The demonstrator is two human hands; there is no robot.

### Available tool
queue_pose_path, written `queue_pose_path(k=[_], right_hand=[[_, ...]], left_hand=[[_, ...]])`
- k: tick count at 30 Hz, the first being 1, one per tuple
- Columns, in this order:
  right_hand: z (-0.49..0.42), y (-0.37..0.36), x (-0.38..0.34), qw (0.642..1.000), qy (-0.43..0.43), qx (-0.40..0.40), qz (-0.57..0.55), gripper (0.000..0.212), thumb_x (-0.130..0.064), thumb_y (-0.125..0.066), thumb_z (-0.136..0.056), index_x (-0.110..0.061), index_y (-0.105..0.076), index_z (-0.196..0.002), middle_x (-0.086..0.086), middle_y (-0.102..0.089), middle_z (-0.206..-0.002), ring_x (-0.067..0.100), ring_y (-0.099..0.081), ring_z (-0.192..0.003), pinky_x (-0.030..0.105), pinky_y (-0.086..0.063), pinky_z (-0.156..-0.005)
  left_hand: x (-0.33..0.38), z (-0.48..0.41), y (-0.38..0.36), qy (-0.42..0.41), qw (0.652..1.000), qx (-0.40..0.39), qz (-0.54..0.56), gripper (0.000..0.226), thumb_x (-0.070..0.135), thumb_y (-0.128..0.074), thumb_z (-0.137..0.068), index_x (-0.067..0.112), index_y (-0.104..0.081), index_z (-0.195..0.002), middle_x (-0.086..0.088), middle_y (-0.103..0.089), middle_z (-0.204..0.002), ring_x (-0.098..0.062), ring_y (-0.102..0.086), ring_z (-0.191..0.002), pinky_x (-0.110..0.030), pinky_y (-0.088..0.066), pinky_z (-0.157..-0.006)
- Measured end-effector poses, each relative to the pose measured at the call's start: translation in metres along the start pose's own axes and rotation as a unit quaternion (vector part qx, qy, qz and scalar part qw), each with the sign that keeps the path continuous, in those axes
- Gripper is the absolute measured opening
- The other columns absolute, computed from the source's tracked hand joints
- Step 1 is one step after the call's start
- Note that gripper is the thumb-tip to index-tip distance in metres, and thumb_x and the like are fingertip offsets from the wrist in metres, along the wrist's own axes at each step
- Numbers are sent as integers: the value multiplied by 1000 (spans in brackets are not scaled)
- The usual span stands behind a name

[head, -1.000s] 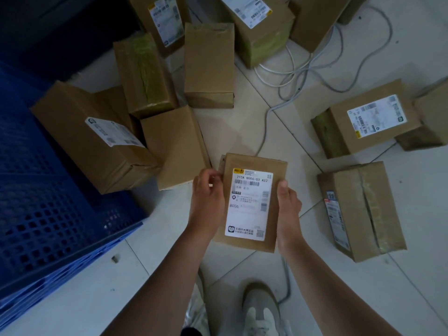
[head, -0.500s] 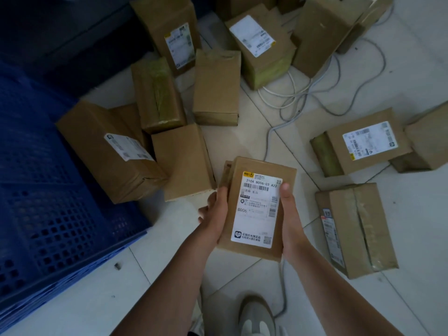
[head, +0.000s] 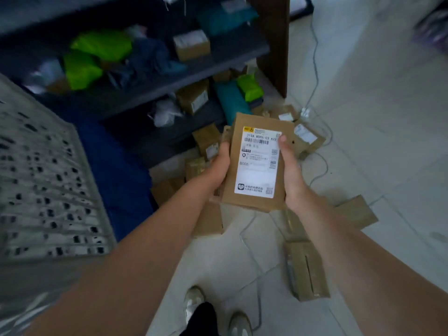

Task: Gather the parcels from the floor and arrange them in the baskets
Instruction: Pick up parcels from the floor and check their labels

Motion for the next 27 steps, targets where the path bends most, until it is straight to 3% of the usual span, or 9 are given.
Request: queue_pose_path(k=[4, 7, 12, 14, 16, 18, 23, 25, 27], right_hand=[[44, -80, -121, 997, 20, -52, 49, 45, -53, -44, -98, -23, -61, -127, 0, -74, -111, 19, -71, -102, 30, -60, -75], [73, -150, -196, 991, 43, -92, 88, 51, -60, -47, -95, -24, -58, -130, 3, -71, -120, 21, -69, -107, 39, -54, -92], [114, -277, -279, 974, 85, -131, 163, 62, -71, -43, -90, -27, -62, -129, 1, -70, -122, 21, -66, -111, 43, -47, -104], [133, -338, -295, 962, 95, -170, 192, 62, -71, -40, -92, -28, -61, -130, 0, -70, -123, 20, -65, -112, 39, -49, -99], [147, -398, -298, 949, 94, -205, 218, 59, -65, -36, -96, -26, -59, -134, 0, -67, -126, 18, -65, -105, 29, -50, -81], [157, -454, -284, 938, 70, -237, 244, 62, -68, -36, -95, -26, -59, -134, 1, -68, -125, 18, -66, -101, 30, -50, -77], [147, -566, -202, 916, 4, -271, 295, 70, -76, -36, -89, -30, -53, -139, -1, -61, -135, 24, -59, -120, 38, -46, -97], [131, -598, -160, 913, -21, -260, 314, 75, -81, -40, -84, -30, -56, -138, 0, -61, -136, 23, -59, -120, 41, -44, -104], [114, -618, -119, 909, -47, -225, 349, 87, -87, -41, -77, -30, -52, -141, 2, -54, -144, 26, -51, -131, 44, -38, -111]], left_hand=[[101, 115, 66, -59, 996, 52, -30, 84, 83, -14, -80, 29, -59, -126, -8, -66, -123, -24, -61, -111, -42, -46, -100], [156, 197, 127, -77, 992, 88, -54, 65, 71, -7, -93, 31, -58, -100, -6, -66, -96, -21, -61, -93, -36, -49, -90], [205, 300, 239, -72, 983, 160, -57, 96, 89, -11, -77, 15, -63, -108, -15, -67, -106, -31, -63, -99, -42, -51, -94], [206, 336, 292, -98, 976, 189, -31, 89, 87, -11, -80, 17, -63, -99, -12, -65, -101, -27, -61, -93, -41, -51, -93], [197, 363, 343, -107, 971, 215, 3, 87, 84, -12, -82, 16, -64, -98, -9, -66, -104, -25, -61, -97, -44, -50, -96], [176, 376, 394, -83, 968, 237, 24, 92, 86, -13, -81, 15, -64, -109, -11, -66, -111, -29, -62, -103, -47, -50, -97], [98, 367, 502, 0, 964, 252, 86, 103, 92, -16, -74, 12, -58, -123, -14, -64, -117, -31, -61, -107, -46, -52, -93], [63, 344, 531, 13, 961, 246, 126, 98, 91, -17, -76, 13, -58, -118, -14, -66, -107, -31, -62, -102, -46, -52, -94], [27, 311, 550, 37, 960, 217, 175, 94, 89, -17, -77, 10, -62, -103, -12, -65, -83, -29, -63, -85, -45, -52, -96]])
Point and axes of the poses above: each hand's wrist, its own z-axis away from the middle knuckle, its own y-axis out of the back of the hand, x = y × z, the point moved 1 cm from there along -z, towards the middle knuckle
